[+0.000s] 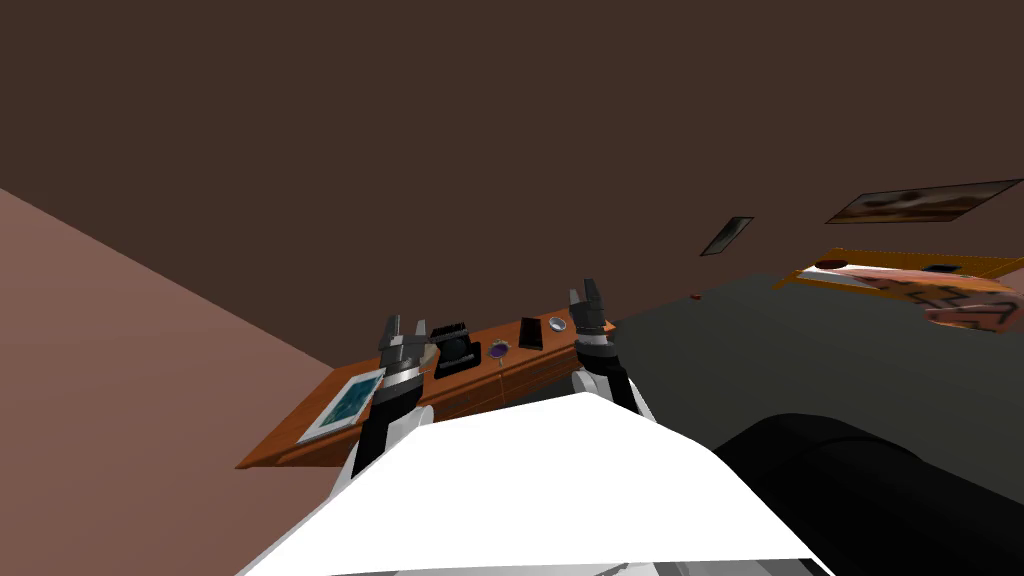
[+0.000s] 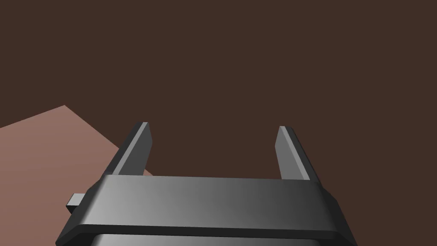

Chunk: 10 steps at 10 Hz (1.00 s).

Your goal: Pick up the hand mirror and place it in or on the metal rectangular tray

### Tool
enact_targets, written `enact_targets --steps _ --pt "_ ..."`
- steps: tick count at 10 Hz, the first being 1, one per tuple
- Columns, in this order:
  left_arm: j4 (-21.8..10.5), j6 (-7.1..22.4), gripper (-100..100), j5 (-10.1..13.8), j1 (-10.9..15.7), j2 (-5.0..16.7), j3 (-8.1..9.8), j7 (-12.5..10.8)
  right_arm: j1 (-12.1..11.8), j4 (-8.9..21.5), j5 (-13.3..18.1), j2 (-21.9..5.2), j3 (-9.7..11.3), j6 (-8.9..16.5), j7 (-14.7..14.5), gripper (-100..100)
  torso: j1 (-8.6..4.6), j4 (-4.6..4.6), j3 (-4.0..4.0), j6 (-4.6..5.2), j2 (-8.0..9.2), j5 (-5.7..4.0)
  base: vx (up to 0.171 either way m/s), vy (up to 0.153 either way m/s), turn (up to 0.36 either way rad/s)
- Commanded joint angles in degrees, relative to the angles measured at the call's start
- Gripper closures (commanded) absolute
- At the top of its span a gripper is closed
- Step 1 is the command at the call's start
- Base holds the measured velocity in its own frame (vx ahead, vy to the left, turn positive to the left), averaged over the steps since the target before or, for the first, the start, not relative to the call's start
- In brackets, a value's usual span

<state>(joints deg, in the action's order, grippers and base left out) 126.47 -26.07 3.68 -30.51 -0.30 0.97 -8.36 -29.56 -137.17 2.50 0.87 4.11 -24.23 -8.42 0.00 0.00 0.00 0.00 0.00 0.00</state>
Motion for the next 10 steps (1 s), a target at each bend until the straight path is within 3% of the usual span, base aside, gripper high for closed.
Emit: enact_targets --steps 1,7,10 --pt "-0.44 0.89 -100 0.33 0.3 1.72 0.08 -0.34 0.0 0.0 0.0 0.0 0.0 0.0 0.0 0 0.0 0.0 0.0 0.0 0.0 0.0 -0.043 0.006 -0.014" --pt "-4.64 9.24 -100 3.71 3.05 8.2 0.87 -3.93 0.01 0.0 0.0 0.0 0.0 0.0 0.0 0 0.13 0.05 0.13 0.01 0.23 0.03 -0.063 0.015 -0.055" --pt "-5.63 12.28 -100 4.57 3.72 9.0 1.07 -4.84 0.01 0.0 0.0 0.0 0.0 0.0 0.0 0 0.09 0.03 0.08 0.01 0.14 0.02 -0.034 0.019 -0.041"
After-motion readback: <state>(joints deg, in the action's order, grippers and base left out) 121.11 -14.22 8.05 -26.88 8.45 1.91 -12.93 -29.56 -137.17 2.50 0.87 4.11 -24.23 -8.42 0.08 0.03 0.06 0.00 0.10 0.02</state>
